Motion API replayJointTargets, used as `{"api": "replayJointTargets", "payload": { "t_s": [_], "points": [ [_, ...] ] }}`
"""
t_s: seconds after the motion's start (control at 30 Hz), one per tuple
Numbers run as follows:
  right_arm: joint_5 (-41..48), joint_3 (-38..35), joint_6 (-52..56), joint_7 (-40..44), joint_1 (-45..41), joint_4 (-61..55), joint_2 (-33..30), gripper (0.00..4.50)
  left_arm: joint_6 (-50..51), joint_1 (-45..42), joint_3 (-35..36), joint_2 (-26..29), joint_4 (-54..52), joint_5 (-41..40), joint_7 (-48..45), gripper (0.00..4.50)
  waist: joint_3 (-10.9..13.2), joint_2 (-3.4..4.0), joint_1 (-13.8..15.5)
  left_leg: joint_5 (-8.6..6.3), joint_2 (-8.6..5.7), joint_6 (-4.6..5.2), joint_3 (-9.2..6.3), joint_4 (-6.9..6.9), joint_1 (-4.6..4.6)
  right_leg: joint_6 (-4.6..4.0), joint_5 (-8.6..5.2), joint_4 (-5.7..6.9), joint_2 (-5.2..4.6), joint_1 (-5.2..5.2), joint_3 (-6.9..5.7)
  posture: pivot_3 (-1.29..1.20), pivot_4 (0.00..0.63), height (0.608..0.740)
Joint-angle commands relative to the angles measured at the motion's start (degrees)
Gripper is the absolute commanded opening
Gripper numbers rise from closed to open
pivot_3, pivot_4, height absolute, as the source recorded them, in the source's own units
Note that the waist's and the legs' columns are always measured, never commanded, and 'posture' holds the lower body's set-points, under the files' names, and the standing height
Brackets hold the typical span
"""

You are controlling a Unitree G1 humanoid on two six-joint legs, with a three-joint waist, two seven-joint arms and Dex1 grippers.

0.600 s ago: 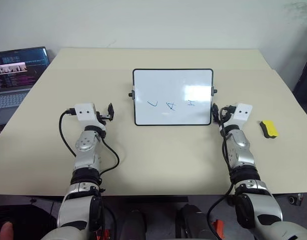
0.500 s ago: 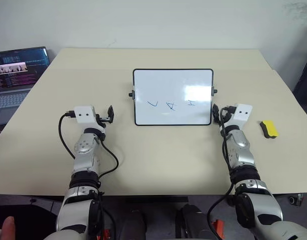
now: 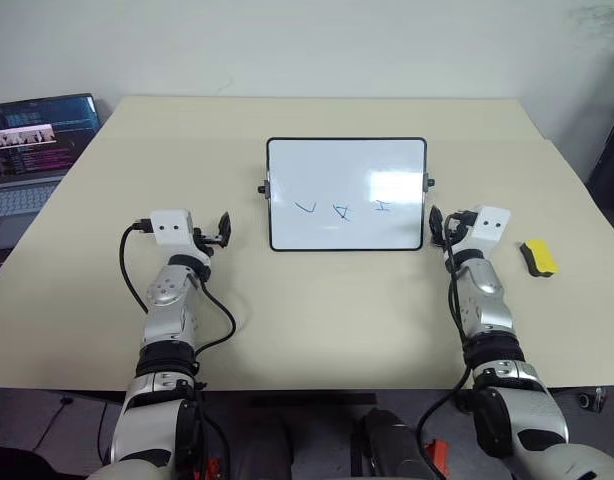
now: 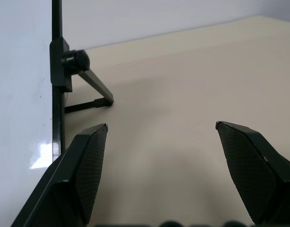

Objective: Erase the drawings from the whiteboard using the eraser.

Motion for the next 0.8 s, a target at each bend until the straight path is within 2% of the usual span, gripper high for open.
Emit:
{"api": "replayJointTargets", "payload": {
  "t_s": [0.03, 0.17, 0.3, 0.4, 0.47, 0.53, 0.57, 0.7, 0.8],
  "points": [
    [0.49, -0.14, 2.46, 0.13, 1.38, -7.31, -0.98, 3.98, 2.16, -0.86, 0.32, 2.58, -4.58, -1.99, -3.69, 4.50, 0.00, 0.00, -0.08, 0.00, 0.00, 0.00, 0.00, 0.00, 0.00, 0.00, 0.00, 0.00, 0.00, 0.00, 0.00, 0.00, 0.150, 0.740],
    [0.62, 0.16, 5.47, 1.90, 2.69, -11.50, -2.74, 3.98, 7.13, -0.47, -1.79, 6.01, -9.80, -2.94, -10.84, 4.50, 0.00, 0.01, -0.15, 0.00, 0.00, 0.00, 0.01, 0.00, 0.00, 0.00, 0.00, 0.01, 0.01, 0.00, 0.01, 0.00, 0.150, 0.740],
    [3.53, -0.28, 12.84, 4.73, 5.91, -22.82, -5.19, 3.98, 14.68, -0.21, -1.75, 14.27, -15.20, -6.30, -21.95, 4.50, 0.01, 0.02, -0.25, 0.00, 0.01, 0.00, -0.04, -0.04, -0.01, -0.01, -0.02, 0.00, 0.03, -0.01, -0.03, 0.00, 0.150, 0.740],
    [6.04, -1.24, 18.39, 5.95, 7.11, -28.88, -7.49, 3.98, 14.09, -1.03, -2.72, 17.68, -16.67, -4.39, -23.31, 4.50, 0.02, 0.03, -0.11, 0.00, 0.01, 0.00, -0.04, -0.06, -0.01, -0.01, -0.04, -0.02, 0.02, -0.02, -0.02, 0.00, 0.150, 0.740],
    [8.10, -3.48, 24.25, 5.15, 6.74, -33.03, -10.40, 3.98, 18.01, -2.47, -2.73, 18.68, -21.62, -7.75, -26.21, 4.50, 0.04, 0.03, 0.04, 0.00, 0.01, 0.00, -0.04, -0.02, -0.01, -0.01, -0.04, -0.01, 0.01, 0.00, -0.03, 0.00, 0.150, 0.740],
    [9.99, -5.71, 30.01, 5.07, 5.76, -35.01, -14.26, 3.98, 22.76, -4.14, -4.00, 18.59, -26.30, -10.82, -29.57, 4.50, 0.05, 0.01, 0.53, 0.00, 0.00, 0.00, -0.07, 0.02, -0.07, -0.01, -0.04, 0.00, 0.00, 0.00, -0.07, 0.00, 0.150, 0.740],
    [9.47, -5.84, 35.28, 5.52, 5.39, -35.10, -18.24, 3.98, 25.67, -5.25, -5.53, 17.84, -28.79, -12.76, -31.61, 4.50, 0.05, 0.01, 0.75, 0.00, -0.03, 0.00, -0.15, 0.08, -0.17, -0.01, -0.04, -0.01, -0.03, 0.00, -0.15, 0.00, 0.150, 0.740],
    [14.29, -9.37, 54.23, 7.14, 2.70, -34.38, -28.59, 3.98, 34.12, -9.59, -10.97, 11.03, -34.35, -20.55, -37.29, 4.50, 0.05, 0.01, 1.86, 0.00, -0.12, 0.00, -0.23, 0.15, -0.28, 0.01, -0.04, -0.10, -0.13, 0.00, -0.26, 0.00, 0.150, 0.740],
    [13.67, -9.21, 61.80, 7.31, 1.07, -31.34, -33.58, 3.98, 32.63, -12.04, -16.83, 5.56, -31.61, -17.46, -38.85, 4.50, 0.05, 0.01, 1.78, -0.01, -0.12, 0.02, -0.24, 0.12, -0.27, 0.01, -0.05, -0.14, -0.09, 0.02, -0.26, 0.00, 0.150, 0.740]
  ]
}}
